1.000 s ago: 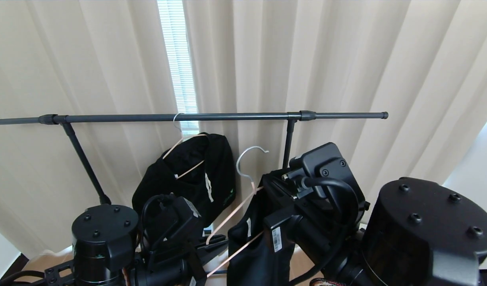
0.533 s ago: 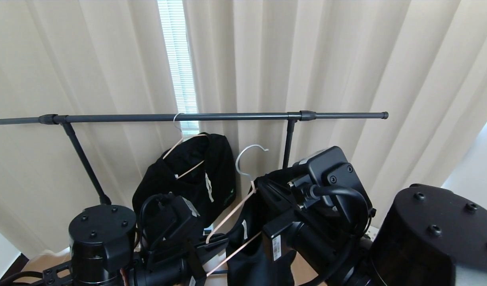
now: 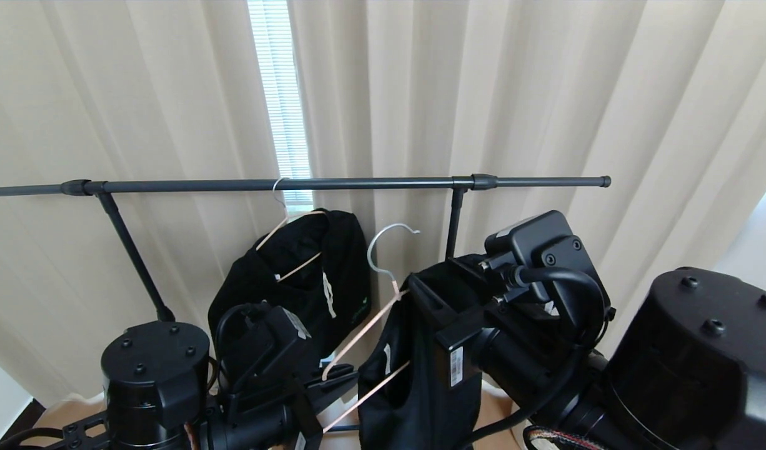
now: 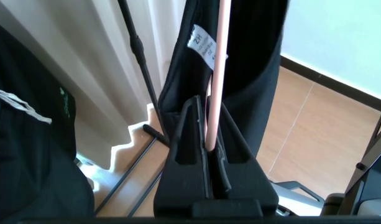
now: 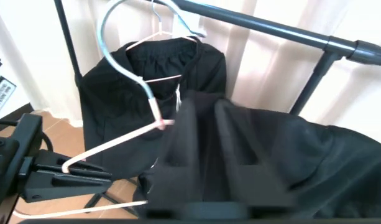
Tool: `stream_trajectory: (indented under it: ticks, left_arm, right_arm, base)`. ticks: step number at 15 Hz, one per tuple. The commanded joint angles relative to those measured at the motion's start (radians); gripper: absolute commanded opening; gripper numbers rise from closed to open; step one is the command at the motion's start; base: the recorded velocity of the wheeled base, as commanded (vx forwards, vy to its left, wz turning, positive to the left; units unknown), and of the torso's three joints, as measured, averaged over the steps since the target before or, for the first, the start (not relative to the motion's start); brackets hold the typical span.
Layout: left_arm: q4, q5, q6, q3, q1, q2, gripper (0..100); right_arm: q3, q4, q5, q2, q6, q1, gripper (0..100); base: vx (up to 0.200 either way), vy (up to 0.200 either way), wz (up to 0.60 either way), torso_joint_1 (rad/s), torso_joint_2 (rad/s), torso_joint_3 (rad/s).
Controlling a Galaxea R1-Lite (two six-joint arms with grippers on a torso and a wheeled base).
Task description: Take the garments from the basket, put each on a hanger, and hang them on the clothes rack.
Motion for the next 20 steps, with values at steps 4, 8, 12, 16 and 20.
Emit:
stream_trajectory:
  ticks: [4, 8, 12, 16, 20]
  left_arm:
    - [-0.033, 0.005, 0.001, 0.002, 0.017, -0.002, 0]
    - [-0.035, 0.005, 0.001, -0.008, 0.063, -0.018, 0]
    - [-0.036, 0.000, -0.003, -0.020, 0.103, -0.030, 0]
    - [-0.035, -0.038, 0.003, -0.012, 0.147, -0.025, 0]
    - [-0.035, -0.248, 0.126, 0.052, 0.281, -0.024, 0]
  right_arm:
    - [0.006, -0.001, -0.001, -0.016, -0.022, -0.023, 100]
    - [0.006, -0.001, -0.001, -0.020, -0.029, -0.031, 100]
    - [0.045, -0.001, 0.002, -0.022, -0.060, -0.031, 100]
    - [0.115, 0.013, 0.091, -0.079, -0.122, -0.037, 100]
    - [0.130, 0.214, 0.295, -0.229, -0.149, -0.198, 100]
  base:
    - [0.000, 0.000, 0.00, 0.000, 0.00, 0.000]
    - [0.000, 0.000, 0.00, 0.000, 0.00, 0.000]
    - [0.000, 0.000, 0.00, 0.000, 0.00, 0.000]
    - [0.000, 0.000, 0.00, 0.000, 0.00, 0.000]
    - [0.000, 0.000, 0.00, 0.000, 0.00, 0.000]
